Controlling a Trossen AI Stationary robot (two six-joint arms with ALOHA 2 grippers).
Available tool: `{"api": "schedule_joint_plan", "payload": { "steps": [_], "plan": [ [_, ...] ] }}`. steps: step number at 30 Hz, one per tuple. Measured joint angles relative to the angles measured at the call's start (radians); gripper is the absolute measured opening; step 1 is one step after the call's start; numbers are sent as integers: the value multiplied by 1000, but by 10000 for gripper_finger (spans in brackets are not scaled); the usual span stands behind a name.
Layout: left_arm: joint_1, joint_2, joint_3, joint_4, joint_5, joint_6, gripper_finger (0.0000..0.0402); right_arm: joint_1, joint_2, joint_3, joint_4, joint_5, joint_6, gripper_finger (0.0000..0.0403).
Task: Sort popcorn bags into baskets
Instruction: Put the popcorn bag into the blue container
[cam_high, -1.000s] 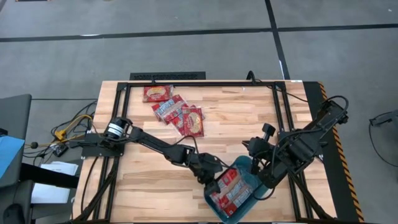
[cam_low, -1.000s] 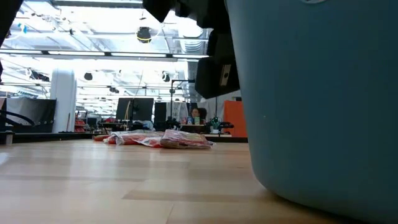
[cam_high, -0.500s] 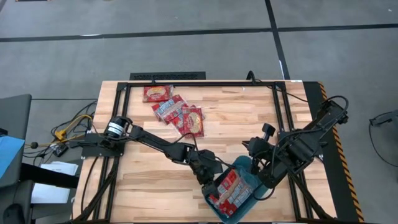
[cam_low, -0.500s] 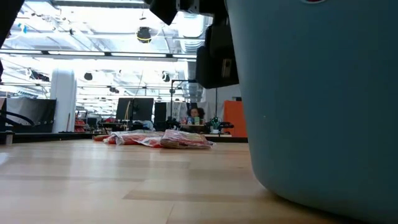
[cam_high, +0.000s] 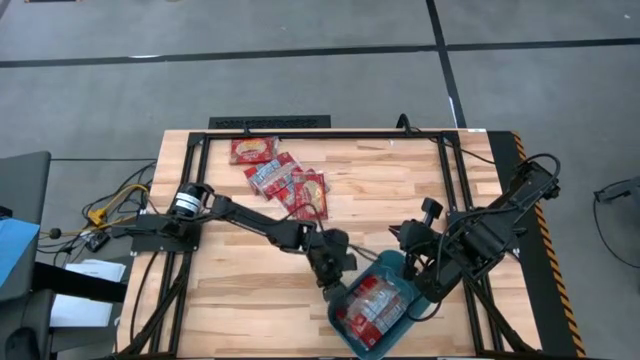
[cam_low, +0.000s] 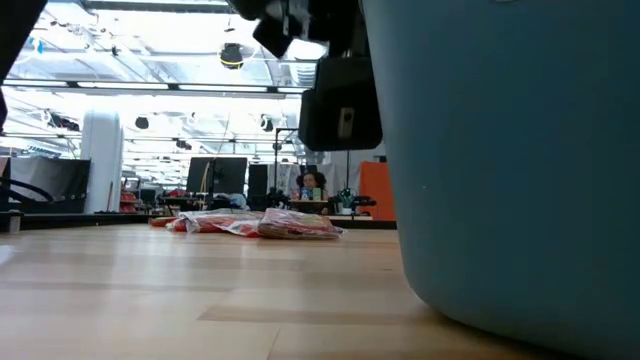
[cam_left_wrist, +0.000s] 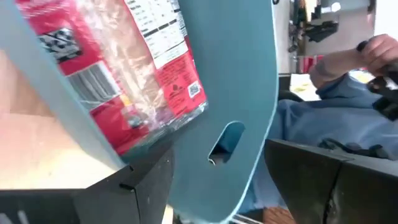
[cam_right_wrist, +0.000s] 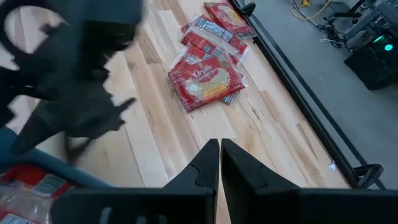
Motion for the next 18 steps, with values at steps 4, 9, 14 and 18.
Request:
{"api": "schedule_joint_plan", "payload": {
  "steps": [4,9,14,18],
  "plan": [
    [41,-27,-1,-21,52,-9,235,0,0,0,4,12,-1,42],
    [87,-136,-1,-104,71,33,235,-2,0,0,-3,12,-2,42],
    [117,-301,-1,-178,49,106,235,-21,0,0,-6,12,-9,42],
    [105,-452,-1,-373,-149,260,235,-43,0,-5,-4,12,-9,42]
  ]
}}
